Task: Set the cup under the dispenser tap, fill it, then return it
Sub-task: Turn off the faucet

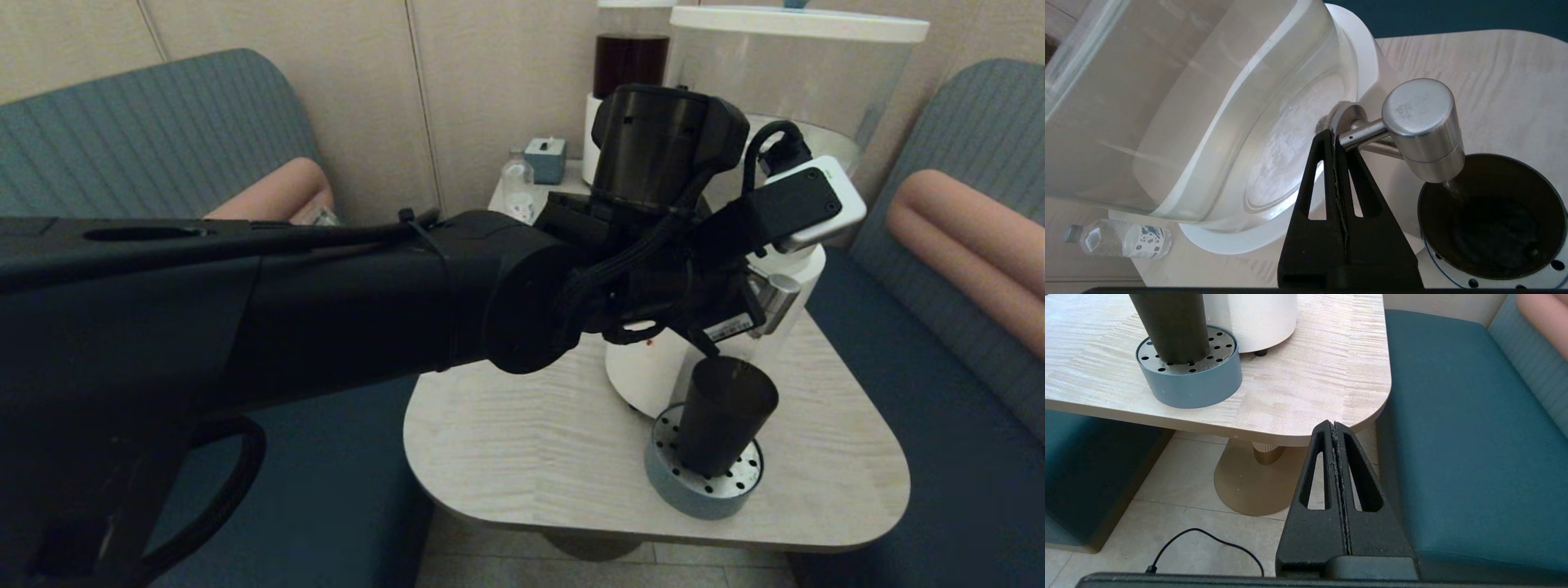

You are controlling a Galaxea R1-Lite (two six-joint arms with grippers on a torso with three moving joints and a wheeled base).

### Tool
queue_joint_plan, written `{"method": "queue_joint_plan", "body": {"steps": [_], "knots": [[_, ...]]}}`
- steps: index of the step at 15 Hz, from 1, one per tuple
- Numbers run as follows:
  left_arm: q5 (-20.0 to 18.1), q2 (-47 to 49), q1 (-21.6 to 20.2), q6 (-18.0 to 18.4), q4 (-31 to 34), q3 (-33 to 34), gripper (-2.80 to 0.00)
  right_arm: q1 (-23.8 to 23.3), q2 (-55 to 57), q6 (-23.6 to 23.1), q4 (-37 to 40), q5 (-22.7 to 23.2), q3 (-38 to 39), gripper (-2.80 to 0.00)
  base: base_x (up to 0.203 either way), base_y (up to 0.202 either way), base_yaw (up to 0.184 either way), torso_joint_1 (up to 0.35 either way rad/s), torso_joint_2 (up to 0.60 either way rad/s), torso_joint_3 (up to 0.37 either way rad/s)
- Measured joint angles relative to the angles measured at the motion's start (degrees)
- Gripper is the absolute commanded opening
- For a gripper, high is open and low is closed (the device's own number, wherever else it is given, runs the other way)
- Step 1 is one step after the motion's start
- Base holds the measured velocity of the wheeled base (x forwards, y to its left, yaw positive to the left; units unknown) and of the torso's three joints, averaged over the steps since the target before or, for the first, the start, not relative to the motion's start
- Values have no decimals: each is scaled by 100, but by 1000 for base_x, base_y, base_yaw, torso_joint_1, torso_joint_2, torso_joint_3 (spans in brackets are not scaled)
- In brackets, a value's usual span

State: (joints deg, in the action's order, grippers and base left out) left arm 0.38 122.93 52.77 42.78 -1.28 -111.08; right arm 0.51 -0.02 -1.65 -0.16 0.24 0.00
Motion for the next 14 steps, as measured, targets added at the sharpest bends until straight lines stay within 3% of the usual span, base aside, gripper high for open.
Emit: {"method": "queue_joint_plan", "body": {"steps": [14], "knots": [[118, -157, -144, 49, -116, 107, -280, 0, 0, 0, 2, -2, 0, -280, 0, 0, 0, 0, 0, 0]]}}
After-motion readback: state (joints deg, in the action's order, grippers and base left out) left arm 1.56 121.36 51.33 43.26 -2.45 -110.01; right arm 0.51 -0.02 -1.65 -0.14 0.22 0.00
